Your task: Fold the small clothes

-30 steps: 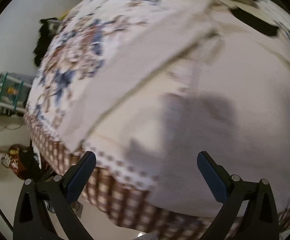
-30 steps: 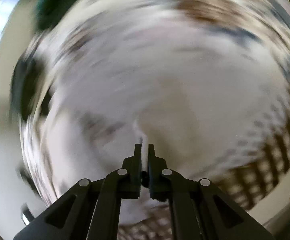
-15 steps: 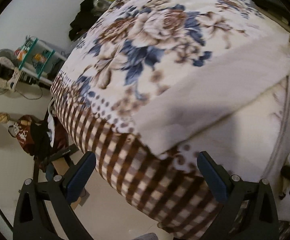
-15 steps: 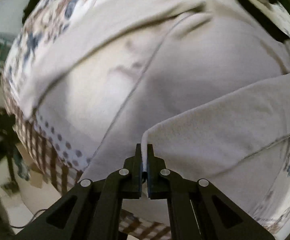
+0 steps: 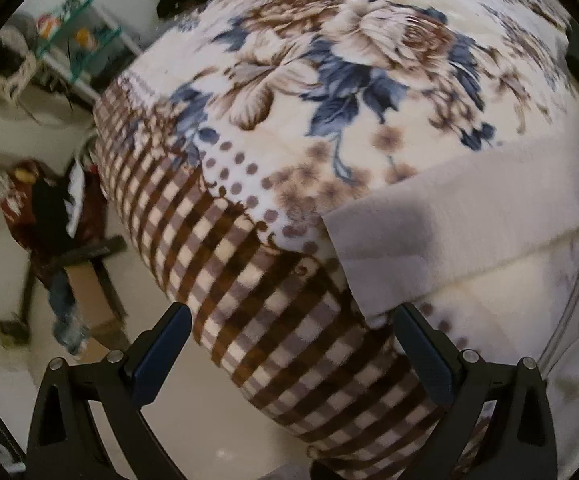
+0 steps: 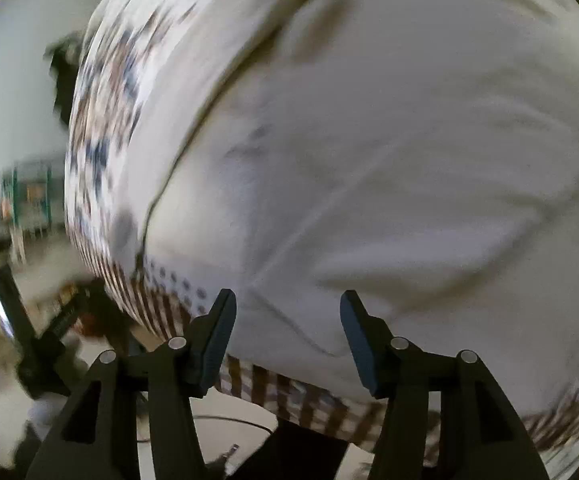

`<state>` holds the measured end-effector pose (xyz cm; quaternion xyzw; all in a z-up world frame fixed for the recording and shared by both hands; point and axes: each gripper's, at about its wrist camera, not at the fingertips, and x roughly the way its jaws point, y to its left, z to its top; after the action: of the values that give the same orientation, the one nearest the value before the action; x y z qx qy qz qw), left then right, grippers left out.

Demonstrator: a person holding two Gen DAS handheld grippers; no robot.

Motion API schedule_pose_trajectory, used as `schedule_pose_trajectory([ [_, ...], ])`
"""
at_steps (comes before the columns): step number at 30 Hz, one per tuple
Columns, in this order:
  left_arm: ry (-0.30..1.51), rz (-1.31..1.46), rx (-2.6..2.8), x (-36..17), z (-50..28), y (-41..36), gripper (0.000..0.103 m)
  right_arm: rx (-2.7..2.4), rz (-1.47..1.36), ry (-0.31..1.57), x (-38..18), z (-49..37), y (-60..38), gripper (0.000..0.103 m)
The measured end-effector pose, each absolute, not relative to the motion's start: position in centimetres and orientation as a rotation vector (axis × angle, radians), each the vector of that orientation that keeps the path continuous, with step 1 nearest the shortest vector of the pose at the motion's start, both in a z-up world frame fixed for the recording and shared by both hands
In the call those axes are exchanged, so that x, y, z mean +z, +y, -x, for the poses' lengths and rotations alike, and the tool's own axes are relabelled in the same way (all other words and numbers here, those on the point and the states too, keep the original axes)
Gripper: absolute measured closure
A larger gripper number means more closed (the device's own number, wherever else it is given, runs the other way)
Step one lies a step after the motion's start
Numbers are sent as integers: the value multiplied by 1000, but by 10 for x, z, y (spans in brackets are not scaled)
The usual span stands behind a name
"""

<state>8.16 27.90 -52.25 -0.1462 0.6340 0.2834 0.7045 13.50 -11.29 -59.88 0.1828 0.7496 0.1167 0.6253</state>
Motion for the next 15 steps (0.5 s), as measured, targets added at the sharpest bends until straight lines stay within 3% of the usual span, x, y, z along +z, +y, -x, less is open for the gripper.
schedule_pose_trajectory([
  [7, 1349, 889, 488, -567, -82, 320, 0, 53, -449, 1704, -591, -137, -194, 47],
  [9, 1315, 975, 458, -577, -87, 322, 6, 9, -464, 1696, -586, -139, -211, 46],
  [11, 1306, 973, 450, -586, -100, 319, 14, -20, -483, 1685, -584, -142, -225, 47],
  [13, 1339, 875, 469, -594, -117, 309, 36, -36, -487, 1683, -585, -143, -230, 47],
  [15, 1382, 787, 480, -598, -129, 302, 44, -45, -481, 1680, -587, -145, -229, 46],
])
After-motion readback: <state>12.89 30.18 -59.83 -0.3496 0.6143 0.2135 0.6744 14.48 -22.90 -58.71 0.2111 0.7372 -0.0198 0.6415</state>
